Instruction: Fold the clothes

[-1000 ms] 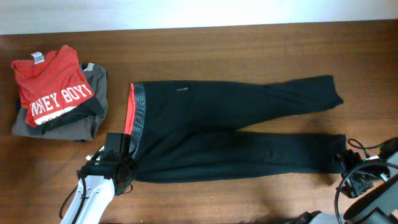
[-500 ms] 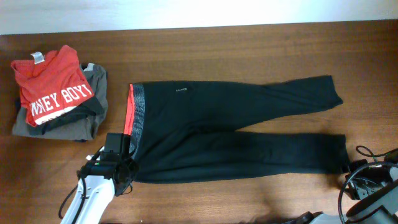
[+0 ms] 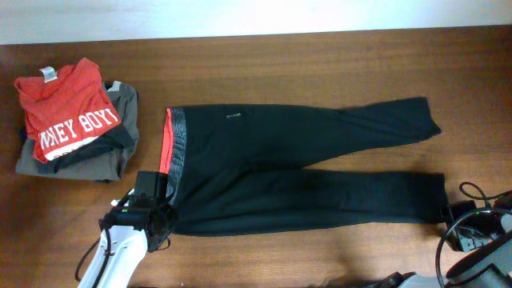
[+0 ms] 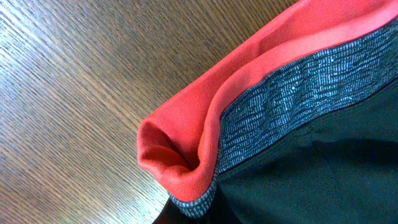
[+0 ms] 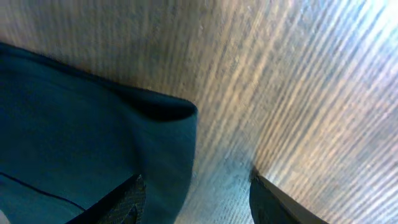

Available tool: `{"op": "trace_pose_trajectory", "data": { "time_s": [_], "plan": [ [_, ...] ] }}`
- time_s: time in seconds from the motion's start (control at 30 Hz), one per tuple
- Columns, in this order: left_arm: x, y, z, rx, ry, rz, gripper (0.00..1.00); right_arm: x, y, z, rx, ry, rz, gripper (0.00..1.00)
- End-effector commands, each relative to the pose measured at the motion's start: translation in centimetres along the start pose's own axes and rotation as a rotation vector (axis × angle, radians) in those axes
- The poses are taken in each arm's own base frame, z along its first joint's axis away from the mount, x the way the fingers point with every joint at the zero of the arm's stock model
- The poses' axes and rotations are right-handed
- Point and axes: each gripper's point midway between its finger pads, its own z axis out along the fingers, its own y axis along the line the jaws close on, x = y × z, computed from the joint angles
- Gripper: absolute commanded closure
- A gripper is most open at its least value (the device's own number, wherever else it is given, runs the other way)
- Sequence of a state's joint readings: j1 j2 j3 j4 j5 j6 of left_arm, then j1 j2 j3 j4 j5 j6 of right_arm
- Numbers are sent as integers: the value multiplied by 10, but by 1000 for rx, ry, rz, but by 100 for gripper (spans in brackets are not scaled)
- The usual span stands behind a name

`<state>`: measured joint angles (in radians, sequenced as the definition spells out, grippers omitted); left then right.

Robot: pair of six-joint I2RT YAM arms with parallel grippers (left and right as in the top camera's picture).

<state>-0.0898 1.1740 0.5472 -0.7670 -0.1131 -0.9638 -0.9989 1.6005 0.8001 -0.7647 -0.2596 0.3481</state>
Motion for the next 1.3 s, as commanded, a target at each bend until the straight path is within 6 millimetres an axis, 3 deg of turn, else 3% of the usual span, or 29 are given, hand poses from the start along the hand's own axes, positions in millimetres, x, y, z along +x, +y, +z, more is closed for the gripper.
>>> {"op": "trace_pose_trajectory", "data": {
  "time_s": [0.0, 0.53, 0.8, 1.0, 1.27],
  "plan": [
    [-7, 0, -4, -3, -30, 9, 99, -1, 2, 3, -20, -1, 6, 41],
    [-7, 0, -4, -3, -31, 9, 99, -21, 11, 3, -50, -83, -24, 41],
    [-7, 0, -4, -3, -31, 9, 99, -13, 34, 10, -42, -82, -127, 42],
    [-7, 0, -4, -4, -30, 10, 99, -11, 31, 12, 18, -93, -158, 41],
    [-7, 0, -4, -4, -30, 10, 99, -8, 30, 12, 23, -81, -155, 58]
  ]
}}
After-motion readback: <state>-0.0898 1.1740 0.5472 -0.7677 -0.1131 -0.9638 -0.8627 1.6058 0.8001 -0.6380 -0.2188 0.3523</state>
